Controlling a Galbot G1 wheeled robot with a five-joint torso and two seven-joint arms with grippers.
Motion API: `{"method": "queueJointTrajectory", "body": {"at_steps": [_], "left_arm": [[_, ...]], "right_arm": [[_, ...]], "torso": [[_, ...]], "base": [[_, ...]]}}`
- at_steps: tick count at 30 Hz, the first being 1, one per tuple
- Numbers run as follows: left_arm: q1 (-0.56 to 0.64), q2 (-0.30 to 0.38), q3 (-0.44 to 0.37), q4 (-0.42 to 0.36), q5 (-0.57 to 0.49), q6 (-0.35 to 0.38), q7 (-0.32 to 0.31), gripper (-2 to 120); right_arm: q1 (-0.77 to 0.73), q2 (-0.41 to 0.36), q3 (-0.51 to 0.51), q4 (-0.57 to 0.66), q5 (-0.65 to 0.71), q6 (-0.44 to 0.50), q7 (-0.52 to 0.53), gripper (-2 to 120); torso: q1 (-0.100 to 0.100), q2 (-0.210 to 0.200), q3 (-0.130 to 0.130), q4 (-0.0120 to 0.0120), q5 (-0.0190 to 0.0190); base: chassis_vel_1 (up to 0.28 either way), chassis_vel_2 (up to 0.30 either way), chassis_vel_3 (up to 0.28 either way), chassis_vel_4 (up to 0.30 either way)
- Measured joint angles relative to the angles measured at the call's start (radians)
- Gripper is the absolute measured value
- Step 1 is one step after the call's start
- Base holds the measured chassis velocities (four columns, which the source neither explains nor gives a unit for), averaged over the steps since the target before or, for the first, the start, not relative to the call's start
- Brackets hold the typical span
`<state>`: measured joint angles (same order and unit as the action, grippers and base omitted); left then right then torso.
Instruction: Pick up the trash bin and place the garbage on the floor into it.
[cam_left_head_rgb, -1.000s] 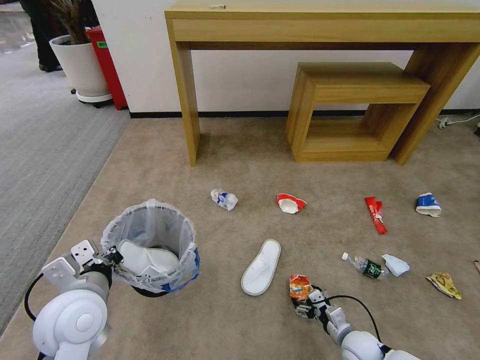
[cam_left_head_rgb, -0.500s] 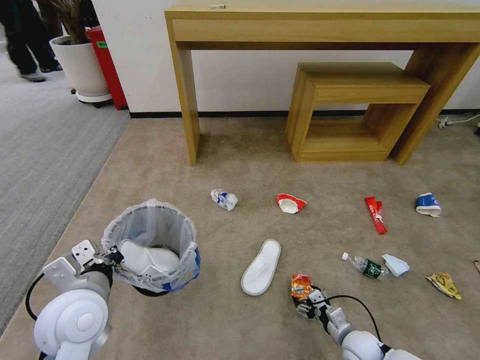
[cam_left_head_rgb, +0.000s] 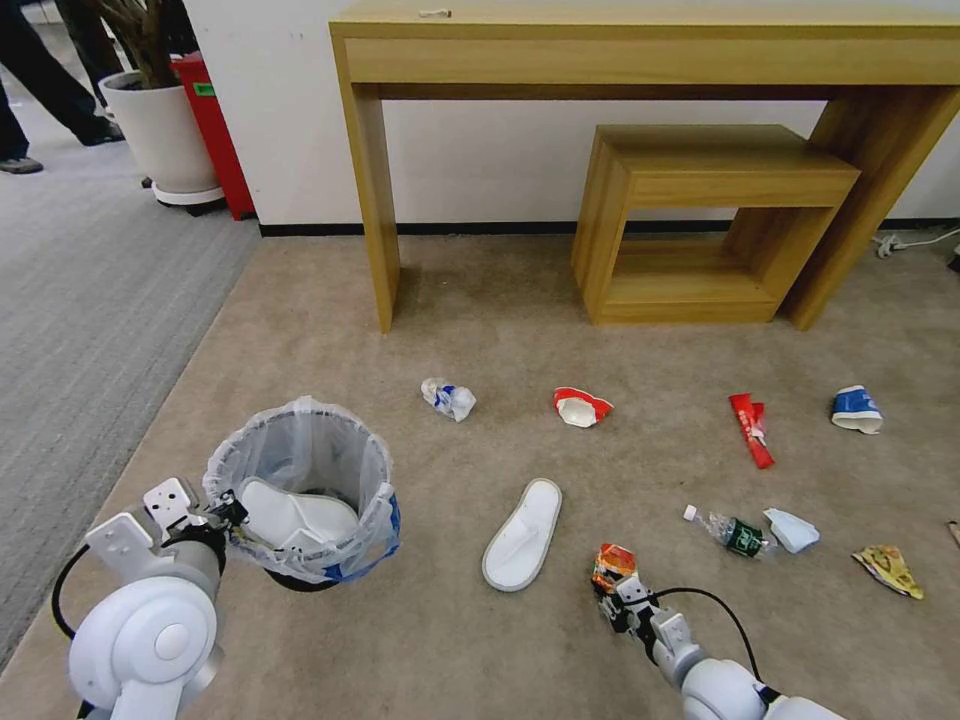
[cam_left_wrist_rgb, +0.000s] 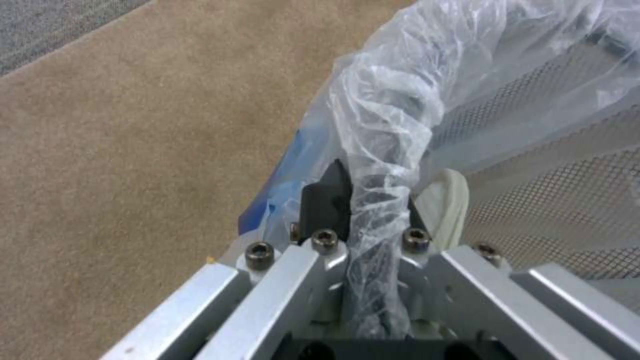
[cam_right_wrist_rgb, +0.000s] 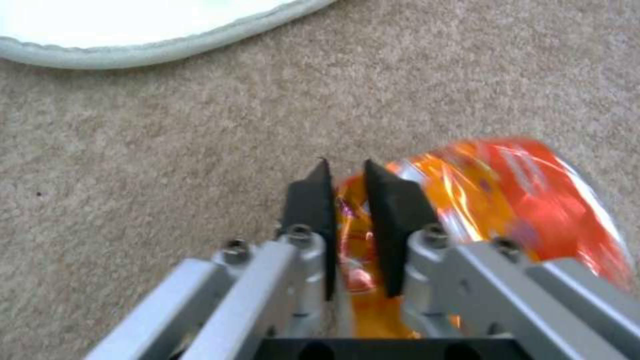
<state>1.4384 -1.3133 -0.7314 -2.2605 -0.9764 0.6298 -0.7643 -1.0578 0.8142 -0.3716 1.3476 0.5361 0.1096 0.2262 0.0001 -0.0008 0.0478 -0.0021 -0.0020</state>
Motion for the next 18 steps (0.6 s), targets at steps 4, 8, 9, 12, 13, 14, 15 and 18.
{"method": "queueJointTrajectory", "body": {"at_steps": [4, 8, 9, 12, 13, 14, 15, 18], "left_arm": [[-0.005, 0.000, 0.003, 0.004, 0.000, 0.000, 0.000, 1], [-0.008, -0.001, 0.006, 0.007, 0.000, -0.001, 0.000, 1], [-0.009, -0.001, 0.007, 0.008, 0.000, 0.000, 0.000, 1], [-0.010, -0.005, 0.011, 0.012, 0.001, -0.001, 0.000, 1], [-0.011, -0.005, 0.012, 0.012, 0.002, -0.001, 0.000, 1], [-0.011, -0.006, 0.013, 0.014, 0.003, -0.001, 0.000, 1], [-0.011, -0.006, 0.013, 0.014, 0.003, -0.001, 0.000, 1], [-0.011, -0.007, 0.014, 0.016, 0.006, -0.001, 0.000, 1]], "right_arm": [[0.000, -0.001, 0.002, 0.000, 0.000, 0.002, 0.001, 0], [0.002, -0.002, 0.002, 0.001, 0.000, 0.003, 0.002, 0], [0.002, -0.002, 0.002, 0.002, 0.000, 0.003, 0.002, 0], [0.004, -0.004, 0.003, 0.003, 0.000, 0.003, 0.002, 0], [0.004, -0.004, 0.003, 0.003, 0.001, 0.004, 0.002, 0], [0.005, -0.004, 0.003, 0.003, 0.001, 0.005, 0.003, 0], [0.005, -0.004, 0.003, 0.003, 0.001, 0.005, 0.003, 0], [0.006, -0.003, 0.004, 0.003, 0.000, 0.010, 0.007, 0]], "torso": [[0.000, 0.000, 0.000, 0.0000, 0.0000], [0.000, 0.000, 0.000, 0.0000, 0.0000], [0.000, 0.000, 0.000, 0.0000, 0.0000], [0.000, 0.000, 0.000, 0.0000, 0.0000], [0.000, 0.000, 0.000, 0.0000, -0.0001], [0.000, 0.000, 0.000, 0.0000, 0.0000], [0.000, 0.000, 0.000, 0.0000, 0.0000], [0.000, 0.000, 0.000, 0.0000, -0.0001]], "base": [[0.000, 0.000, 0.000, 0.000], [0.000, 0.000, 0.000, 0.000], [0.000, 0.000, 0.000, 0.000], [0.000, 0.000, 0.000, 0.000], [0.000, 0.000, 0.000, 0.000], [0.000, 0.000, 0.000, 0.000], [0.000, 0.000, 0.000, 0.000], [0.000, 0.000, 0.000, 0.000]]}}
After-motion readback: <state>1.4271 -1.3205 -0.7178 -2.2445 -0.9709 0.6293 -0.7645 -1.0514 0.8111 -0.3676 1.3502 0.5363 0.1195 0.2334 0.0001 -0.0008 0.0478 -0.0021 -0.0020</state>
